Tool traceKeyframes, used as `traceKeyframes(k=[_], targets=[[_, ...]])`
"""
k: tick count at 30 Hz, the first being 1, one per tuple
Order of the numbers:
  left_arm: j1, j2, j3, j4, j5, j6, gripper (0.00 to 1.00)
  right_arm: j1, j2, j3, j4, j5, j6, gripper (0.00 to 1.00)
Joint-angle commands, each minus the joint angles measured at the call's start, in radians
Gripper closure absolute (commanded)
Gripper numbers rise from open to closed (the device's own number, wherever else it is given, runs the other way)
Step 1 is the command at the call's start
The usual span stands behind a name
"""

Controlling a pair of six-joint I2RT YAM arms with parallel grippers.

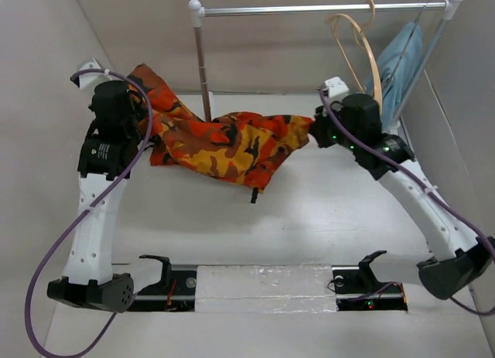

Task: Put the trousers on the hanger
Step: Flatten out the trousers at the center of the board.

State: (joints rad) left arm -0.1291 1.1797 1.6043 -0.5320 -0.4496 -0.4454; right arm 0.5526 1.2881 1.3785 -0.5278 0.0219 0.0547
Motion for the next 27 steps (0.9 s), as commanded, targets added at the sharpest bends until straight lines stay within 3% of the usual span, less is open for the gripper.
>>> traceKeyframes(k=[1,4,5,8,9,10,12,15,16,19,20,21,22,24,25,27], targets=[[0.002,-0.063,-0.113,0.012,-0.092,-0.013,1.0,-0.138,-0.004,-0.012,-0.296,-0.011,-0.176,1.0],[0.002,-0.129,-0.295,-0.019,-0.02,-0.052,1.0,-0.284,-0.007,-0.094,-0.171,-0.068,-0.167,1.0],[0.002,-0.165,-0.395,-0.023,0.004,-0.062,1.0,-0.339,-0.004,-0.113,-0.126,-0.071,-0.156,0.95],[0.002,-0.219,-0.571,-0.034,0.106,-0.075,0.98,-0.404,0.056,-0.127,0.011,-0.1,-0.095,0.61],[0.002,-0.227,-0.611,-0.033,0.132,-0.073,0.95,-0.404,0.075,-0.096,0.037,-0.077,-0.081,0.46],[0.002,-0.235,-0.641,-0.033,0.175,-0.066,0.83,-0.393,0.114,-0.069,0.028,-0.074,-0.081,0.31],[-0.064,-0.235,-0.656,-0.04,0.176,-0.092,0.69,-0.312,0.149,-0.013,-0.051,-0.071,-0.107,0.28],[-0.064,-0.2,-0.638,-0.026,0.216,-0.088,0.72,-0.145,0.139,-0.031,-0.101,-0.059,-0.15,0.3],[-0.064,-0.186,-0.63,-0.025,0.206,-0.087,0.84,-0.018,0.126,-0.105,-0.101,-0.06,-0.142,0.48],[-0.041,-0.147,-0.613,-0.013,0.227,-0.09,0.96,0.21,0.062,-0.255,-0.035,-0.117,-0.073,0.88],[-0.041,-0.141,-0.616,0.003,0.236,-0.09,0.96,0.258,0.041,-0.345,-0.018,-0.132,-0.056,0.88],[-0.031,-0.14,-0.621,0.009,0.248,-0.088,0.96,0.301,0.036,-0.378,0.009,-0.126,0.004,0.85],[-0.02,-0.14,-0.624,0.013,0.262,-0.088,0.89,0.338,0.033,-0.409,0.009,-0.11,0.026,0.68],[-0.02,-0.126,-0.635,0.03,0.279,-0.079,0.72,0.404,0.045,-0.459,-0.042,-0.029,0.112,0.47],[-0.02,-0.117,-0.636,0.032,0.301,-0.076,0.58,0.415,0.046,-0.476,-0.058,0.01,0.144,0.36],[-0.02,-0.083,-0.636,0.043,0.325,-0.072,0.5,0.415,0.031,-0.528,-0.074,0.054,0.236,0.33]])
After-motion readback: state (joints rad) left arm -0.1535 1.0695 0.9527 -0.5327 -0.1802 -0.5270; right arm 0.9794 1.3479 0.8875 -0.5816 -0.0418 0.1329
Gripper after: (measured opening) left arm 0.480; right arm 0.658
